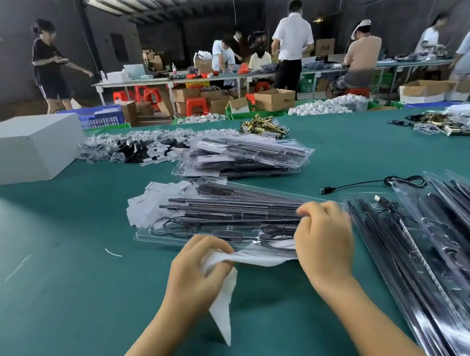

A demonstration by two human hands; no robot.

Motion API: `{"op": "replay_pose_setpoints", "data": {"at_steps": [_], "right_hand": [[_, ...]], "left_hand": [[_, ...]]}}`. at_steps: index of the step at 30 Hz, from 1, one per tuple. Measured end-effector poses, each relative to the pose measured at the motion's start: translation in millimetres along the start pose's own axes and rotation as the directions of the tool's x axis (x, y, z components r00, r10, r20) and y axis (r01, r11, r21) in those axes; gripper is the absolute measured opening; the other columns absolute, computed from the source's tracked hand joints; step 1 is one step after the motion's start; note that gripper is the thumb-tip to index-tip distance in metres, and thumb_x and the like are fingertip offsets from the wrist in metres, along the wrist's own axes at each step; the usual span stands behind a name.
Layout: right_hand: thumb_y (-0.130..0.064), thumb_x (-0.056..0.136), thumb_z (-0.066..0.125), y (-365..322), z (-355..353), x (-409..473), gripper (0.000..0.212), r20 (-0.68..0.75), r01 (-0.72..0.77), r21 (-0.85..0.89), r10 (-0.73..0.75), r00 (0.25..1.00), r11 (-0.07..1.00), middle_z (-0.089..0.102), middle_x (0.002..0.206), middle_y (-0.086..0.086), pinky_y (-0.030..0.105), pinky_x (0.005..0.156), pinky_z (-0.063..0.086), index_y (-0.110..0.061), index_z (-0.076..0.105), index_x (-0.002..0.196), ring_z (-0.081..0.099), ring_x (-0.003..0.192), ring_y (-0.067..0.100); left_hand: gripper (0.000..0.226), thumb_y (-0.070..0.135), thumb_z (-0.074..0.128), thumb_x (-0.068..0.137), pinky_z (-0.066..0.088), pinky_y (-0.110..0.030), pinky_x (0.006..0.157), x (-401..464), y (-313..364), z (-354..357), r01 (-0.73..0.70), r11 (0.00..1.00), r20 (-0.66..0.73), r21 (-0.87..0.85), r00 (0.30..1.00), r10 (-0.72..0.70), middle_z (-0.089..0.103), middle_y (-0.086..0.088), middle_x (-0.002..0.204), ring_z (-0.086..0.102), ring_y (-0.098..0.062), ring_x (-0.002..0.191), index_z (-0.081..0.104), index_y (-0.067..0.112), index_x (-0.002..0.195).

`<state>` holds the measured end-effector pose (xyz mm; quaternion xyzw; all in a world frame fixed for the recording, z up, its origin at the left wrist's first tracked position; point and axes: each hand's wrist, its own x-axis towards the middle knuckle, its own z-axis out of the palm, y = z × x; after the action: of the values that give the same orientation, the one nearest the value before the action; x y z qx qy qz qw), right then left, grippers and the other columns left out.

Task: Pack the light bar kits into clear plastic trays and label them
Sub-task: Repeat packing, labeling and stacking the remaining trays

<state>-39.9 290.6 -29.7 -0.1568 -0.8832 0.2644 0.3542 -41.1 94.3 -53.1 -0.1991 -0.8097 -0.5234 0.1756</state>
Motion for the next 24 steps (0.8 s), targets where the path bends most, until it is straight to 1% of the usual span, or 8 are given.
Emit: {"op": "replay_pose_setpoints", "data": {"at_steps": [2,4,7,13,16,19,21,24], "right_hand": [[-0.017,0.089,0.041,-10,-7,-2,0.028,0.208,0.042,0.071,-0.056,0.977,0.997,0.063,0.073,-0.008,0.028,0.059,0.038,-0.022,0.067,0.080,0.059,0.078,0.019],[-0.034,0.087,0.033,-19,-12,-5,0.037,0.526,-0.035,0.095,-0.020,0.850,0.995,0.059,0.049,-0.008,0.027,0.057,0.045,-0.017,0.065,0.077,0.063,0.058,0.016],[-0.045,0.096,0.034,-23,-12,-9,0.053,0.751,-0.160,0.127,0.011,0.661,0.979,0.066,0.050,0.001,0.024,0.052,0.050,-0.007,0.069,0.084,0.065,0.046,0.015],[-0.039,0.092,0.058,-19,-16,-2,0.042,0.442,-0.216,0.381,0.028,0.897,0.899,0.071,0.060,-0.005,0.028,0.060,0.059,-0.009,0.071,0.066,0.069,0.056,0.010],[-0.037,0.091,0.060,-22,-15,-5,0.036,0.495,-0.384,0.486,0.115,0.861,0.785,0.070,0.059,-0.002,0.028,0.053,0.057,-0.010,0.070,0.069,0.070,0.055,0.013],[-0.035,0.092,0.060,-25,-13,-9,0.037,0.611,-0.492,0.455,0.141,0.779,0.742,0.070,0.057,0.004,0.028,0.053,0.058,-0.006,0.071,0.073,0.069,0.054,0.017],[-0.033,0.091,0.062,-24,-13,-7,0.037,0.518,-0.417,0.521,0.113,0.848,0.745,0.069,0.056,0.002,0.031,0.061,0.060,-0.011,0.070,0.061,0.069,0.056,0.016],[-0.026,0.088,0.065,-26,-23,1,0.042,0.347,-0.329,0.699,0.101,0.933,0.636,0.061,0.046,-0.005,0.022,0.054,0.052,-0.019,0.064,0.047,0.061,0.048,0.011]], "left_hand": [[0.028,0.003,0.066,0.078,0.042,-0.014,0.075,2,0,-2,0.167,0.975,-0.017,-0.144,0.985,-0.172,0.066,0.009,0.089,0.061,-0.005,0.087,0.070,0.030,0.076],[0.018,0.013,0.068,0.073,0.045,-0.016,0.076,3,-1,-5,0.235,0.940,0.004,-0.246,0.970,-0.241,0.068,0.004,0.092,0.062,-0.008,0.088,0.072,0.031,0.078],[0.018,0.028,0.069,0.067,0.051,-0.026,0.071,3,-3,-9,0.296,0.872,0.052,-0.391,0.952,-0.301,0.071,-0.002,0.090,0.064,-0.016,0.083,0.074,0.023,0.084],[0.026,0.026,0.068,0.075,0.053,-0.037,0.066,8,-6,-15,0.370,0.715,0.132,-0.593,0.921,-0.366,0.071,-0.012,0.093,0.066,-0.023,0.078,0.073,0.011,0.096],[0.020,0.019,0.066,0.080,0.056,-0.030,0.066,11,-4,-13,0.345,0.643,0.143,-0.684,0.928,-0.345,0.072,-0.013,0.094,0.068,-0.022,0.080,0.074,0.008,0.093],[0.028,0.020,0.055,0.081,0.058,-0.029,0.074,15,-4,-13,0.340,0.416,0.194,-0.843,0.915,-0.354,0.071,-0.021,0.095,0.069,-0.026,0.090,0.070,0.000,0.094],[0.029,0.022,0.053,0.084,0.058,-0.029,0.072,17,-5,-14,0.365,0.338,0.232,-0.867,0.898,-0.374,0.071,-0.017,0.094,0.069,-0.024,0.089,0.071,0.001,0.091],[0.025,0.019,0.049,0.093,0.059,-0.030,0.072,20,-12,-14,0.379,0.376,0.192,-0.845,0.873,-0.447,0.070,-0.012,0.095,0.069,-0.022,0.087,0.068,0.002,0.096]]}}
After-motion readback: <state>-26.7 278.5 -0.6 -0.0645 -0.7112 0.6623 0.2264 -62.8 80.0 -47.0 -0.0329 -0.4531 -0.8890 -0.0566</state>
